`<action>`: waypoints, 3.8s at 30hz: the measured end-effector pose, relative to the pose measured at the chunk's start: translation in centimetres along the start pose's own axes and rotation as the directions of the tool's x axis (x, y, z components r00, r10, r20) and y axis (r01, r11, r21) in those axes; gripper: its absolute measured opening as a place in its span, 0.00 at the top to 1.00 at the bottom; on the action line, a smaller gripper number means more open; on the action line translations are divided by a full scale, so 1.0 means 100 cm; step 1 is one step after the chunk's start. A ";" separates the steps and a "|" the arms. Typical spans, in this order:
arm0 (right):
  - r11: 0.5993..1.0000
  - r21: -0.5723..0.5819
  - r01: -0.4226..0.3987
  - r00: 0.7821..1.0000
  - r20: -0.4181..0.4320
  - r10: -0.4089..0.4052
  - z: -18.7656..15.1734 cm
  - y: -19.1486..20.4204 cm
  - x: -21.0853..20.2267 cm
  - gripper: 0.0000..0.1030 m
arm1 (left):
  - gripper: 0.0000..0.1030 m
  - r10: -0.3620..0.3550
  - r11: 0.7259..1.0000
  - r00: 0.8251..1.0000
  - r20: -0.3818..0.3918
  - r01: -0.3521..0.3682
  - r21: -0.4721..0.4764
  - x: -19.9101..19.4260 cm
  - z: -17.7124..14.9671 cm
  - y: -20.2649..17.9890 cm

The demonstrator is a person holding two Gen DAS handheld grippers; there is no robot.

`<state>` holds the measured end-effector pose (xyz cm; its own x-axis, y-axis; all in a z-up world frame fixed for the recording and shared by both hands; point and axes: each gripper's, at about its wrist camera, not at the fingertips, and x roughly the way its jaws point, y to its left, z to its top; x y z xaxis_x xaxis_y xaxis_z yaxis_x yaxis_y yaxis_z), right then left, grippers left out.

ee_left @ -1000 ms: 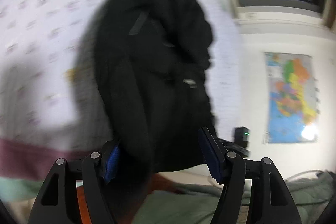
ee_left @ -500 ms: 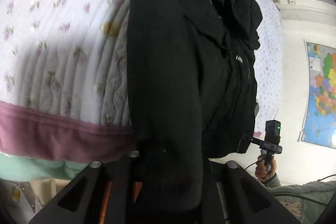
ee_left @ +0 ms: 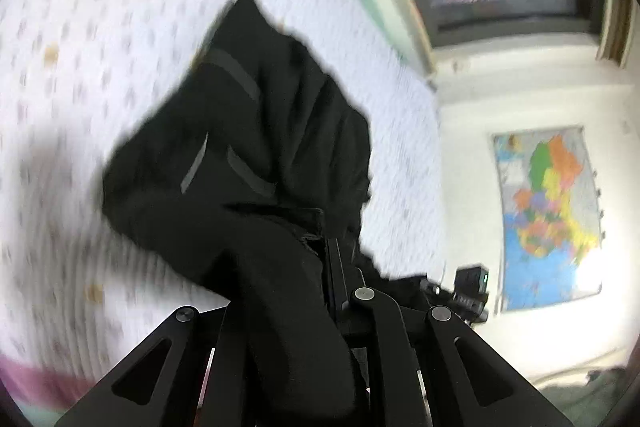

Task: Fold large clothes

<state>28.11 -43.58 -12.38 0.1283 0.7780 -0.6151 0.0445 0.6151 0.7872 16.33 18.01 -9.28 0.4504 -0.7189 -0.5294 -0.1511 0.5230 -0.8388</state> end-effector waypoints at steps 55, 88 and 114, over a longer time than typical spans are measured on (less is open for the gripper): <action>0.915 -0.253 0.315 0.949 0.095 -0.300 0.261 -0.044 0.113 0.25 | 0.21 0.293 0.941 0.955 0.042 -0.296 0.161 0.119 0.244 0.023; 0.942 -0.264 0.209 0.977 0.011 -0.213 0.296 -0.076 0.179 0.64 | 0.35 0.229 0.961 0.969 -0.088 -0.210 0.179 0.187 0.285 0.060; 0.837 -0.300 0.458 0.887 0.101 -0.450 0.340 -0.064 0.224 0.84 | 0.78 0.344 0.930 0.938 0.029 -0.345 0.130 0.197 0.314 0.063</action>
<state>64.40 -34.47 -29.67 0.1942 0.4006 -0.8954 -0.2013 0.9096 0.3634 51.89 21.52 -21.07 0.3966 -0.4813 -0.7817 -0.1813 0.7937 -0.5806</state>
